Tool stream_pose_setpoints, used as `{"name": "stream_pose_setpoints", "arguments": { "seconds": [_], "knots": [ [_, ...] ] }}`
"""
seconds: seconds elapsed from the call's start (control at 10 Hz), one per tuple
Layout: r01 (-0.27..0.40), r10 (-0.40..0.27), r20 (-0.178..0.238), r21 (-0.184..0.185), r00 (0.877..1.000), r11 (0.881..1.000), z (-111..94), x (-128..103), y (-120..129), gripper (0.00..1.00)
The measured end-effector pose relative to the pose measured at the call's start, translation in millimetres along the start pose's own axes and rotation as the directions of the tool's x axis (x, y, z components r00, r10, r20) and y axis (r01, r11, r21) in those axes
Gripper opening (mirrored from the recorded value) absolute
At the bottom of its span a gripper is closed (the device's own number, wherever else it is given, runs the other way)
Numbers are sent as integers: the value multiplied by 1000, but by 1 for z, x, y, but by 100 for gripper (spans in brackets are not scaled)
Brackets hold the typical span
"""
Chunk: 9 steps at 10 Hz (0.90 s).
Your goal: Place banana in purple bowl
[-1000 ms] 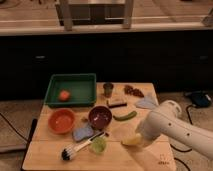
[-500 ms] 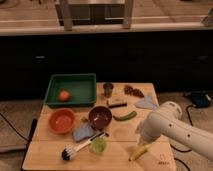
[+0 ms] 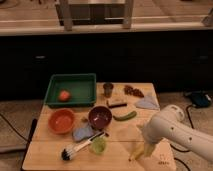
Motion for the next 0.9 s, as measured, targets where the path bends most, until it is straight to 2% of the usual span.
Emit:
{"name": "stream_pose_setpoints", "arguments": {
  "seconds": [0.3, 0.5, 0.6, 0.9],
  "knots": [
    [38, -39, -24, -39, 999, 999, 23, -3, 3, 80],
    [38, -41, -39, -69, 998, 997, 38, 2, 8, 80],
    [38, -41, -44, -78, 998, 996, 43, 4, 9, 76],
    [22, -27, -52, -104, 998, 994, 55, 16, 14, 47]
  ]
}}
